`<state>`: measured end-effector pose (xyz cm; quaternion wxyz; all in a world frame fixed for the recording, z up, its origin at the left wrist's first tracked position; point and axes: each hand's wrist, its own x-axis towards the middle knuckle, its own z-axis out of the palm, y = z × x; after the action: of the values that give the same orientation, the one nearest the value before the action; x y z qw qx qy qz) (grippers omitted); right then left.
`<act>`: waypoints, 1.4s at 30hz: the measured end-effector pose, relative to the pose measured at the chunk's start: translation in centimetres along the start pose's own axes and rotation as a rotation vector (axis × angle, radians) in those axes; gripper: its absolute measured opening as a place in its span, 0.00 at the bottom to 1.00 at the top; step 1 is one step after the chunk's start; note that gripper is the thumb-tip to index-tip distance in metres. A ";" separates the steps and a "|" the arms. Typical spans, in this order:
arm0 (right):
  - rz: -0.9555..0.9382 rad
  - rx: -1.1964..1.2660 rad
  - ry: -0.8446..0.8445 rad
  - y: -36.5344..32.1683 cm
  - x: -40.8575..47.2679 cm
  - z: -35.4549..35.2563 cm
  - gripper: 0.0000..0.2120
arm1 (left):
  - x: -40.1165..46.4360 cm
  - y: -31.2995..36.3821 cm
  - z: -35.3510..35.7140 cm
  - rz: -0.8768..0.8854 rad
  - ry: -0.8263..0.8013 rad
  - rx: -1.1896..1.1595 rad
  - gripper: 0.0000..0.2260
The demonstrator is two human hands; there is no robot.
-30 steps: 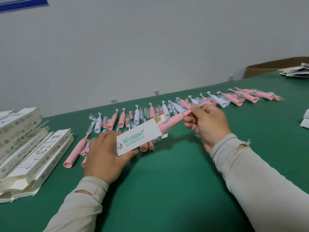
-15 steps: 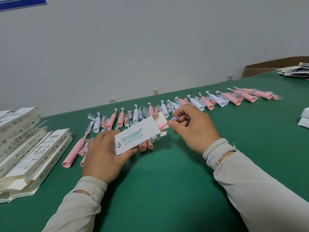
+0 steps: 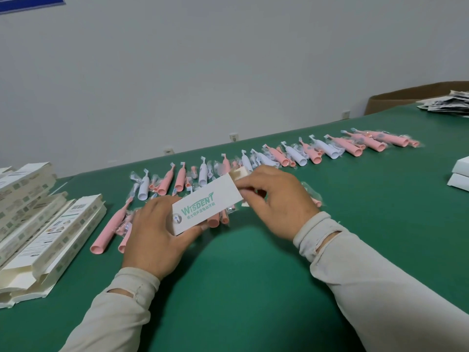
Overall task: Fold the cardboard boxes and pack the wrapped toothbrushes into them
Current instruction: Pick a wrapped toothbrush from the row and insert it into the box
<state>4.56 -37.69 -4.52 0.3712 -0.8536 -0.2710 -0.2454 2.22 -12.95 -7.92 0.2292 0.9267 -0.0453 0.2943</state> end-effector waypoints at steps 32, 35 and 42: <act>0.643 -0.350 -0.081 6.4 -0.6 -6.1 0.08 | 0.1 0.5 0.2 -0.020 -0.032 0.057 0.22; 0.655 -0.530 -0.268 5.5 -0.5 -4.8 0.06 | 0.1 0.4 0.1 -0.019 -0.029 0.047 0.23; 0.573 -0.567 -0.476 3.9 -0.5 -2.9 0.12 | -0.2 0.7 0.1 0.002 -0.021 0.040 0.24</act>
<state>6.13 -42.34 -5.01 0.1037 -0.9943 -0.0242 0.0053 1.97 -13.62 -7.77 0.2098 0.9341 -0.0427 0.2858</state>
